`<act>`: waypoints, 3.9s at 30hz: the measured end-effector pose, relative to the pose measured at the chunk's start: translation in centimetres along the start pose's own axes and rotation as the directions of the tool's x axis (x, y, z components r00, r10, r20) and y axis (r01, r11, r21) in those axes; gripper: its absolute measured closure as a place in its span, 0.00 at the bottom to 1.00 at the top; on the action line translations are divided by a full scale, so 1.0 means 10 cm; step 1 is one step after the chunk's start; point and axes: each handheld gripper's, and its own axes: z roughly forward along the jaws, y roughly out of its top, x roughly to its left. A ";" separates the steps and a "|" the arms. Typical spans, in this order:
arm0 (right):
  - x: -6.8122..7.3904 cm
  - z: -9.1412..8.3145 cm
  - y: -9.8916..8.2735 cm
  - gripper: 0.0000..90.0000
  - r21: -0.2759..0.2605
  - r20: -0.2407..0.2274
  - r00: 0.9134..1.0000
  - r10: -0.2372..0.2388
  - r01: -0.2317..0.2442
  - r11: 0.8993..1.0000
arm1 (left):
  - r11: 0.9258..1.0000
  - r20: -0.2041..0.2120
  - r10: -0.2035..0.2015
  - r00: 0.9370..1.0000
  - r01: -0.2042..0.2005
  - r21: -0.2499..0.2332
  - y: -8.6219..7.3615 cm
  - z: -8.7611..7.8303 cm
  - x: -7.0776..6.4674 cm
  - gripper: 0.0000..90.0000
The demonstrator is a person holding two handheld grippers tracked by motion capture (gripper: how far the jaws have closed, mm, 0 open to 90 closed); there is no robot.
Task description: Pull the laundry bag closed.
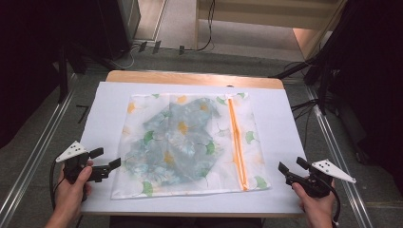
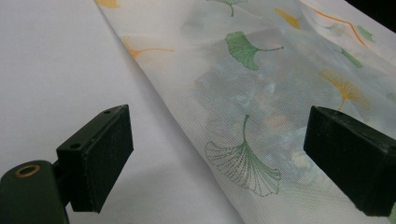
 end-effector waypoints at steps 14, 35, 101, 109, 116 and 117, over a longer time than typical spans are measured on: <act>0.20 0.19 -0.03 0.36 0.102 -0.032 0.999 -0.035 0.038 0.994 | 0.994 0.038 0.001 0.999 -0.005 0.106 -0.02 0.15 -0.14 0.16; 0.33 0.50 -0.15 0.54 0.251 -0.084 0.996 0.020 0.002 0.968 | 0.967 -0.022 0.135 0.991 -0.127 0.221 -0.07 0.37 -0.46 0.50; 1.01 0.17 -0.37 0.87 0.296 -0.404 0.915 -0.015 0.147 0.944 | 0.948 0.347 0.195 0.917 -0.268 0.174 -0.09 1.24 -2.13 0.99; 1.05 0.21 -0.41 0.94 0.333 -0.402 0.913 -0.075 0.223 0.916 | 0.930 0.349 0.204 0.915 -0.293 0.223 -0.17 1.45 -2.48 0.94; 1.05 0.18 -0.36 1.00 0.318 -0.411 0.910 -0.062 0.206 0.925 | 0.927 0.371 0.216 0.903 -0.308 0.212 -0.21 1.45 -2.55 0.90; 1.06 0.17 -0.35 1.00 0.307 -0.413 0.909 -0.063 0.204 0.930 | 0.925 0.375 0.219 0.901 -0.315 0.215 -0.21 1.45 -2.58 0.90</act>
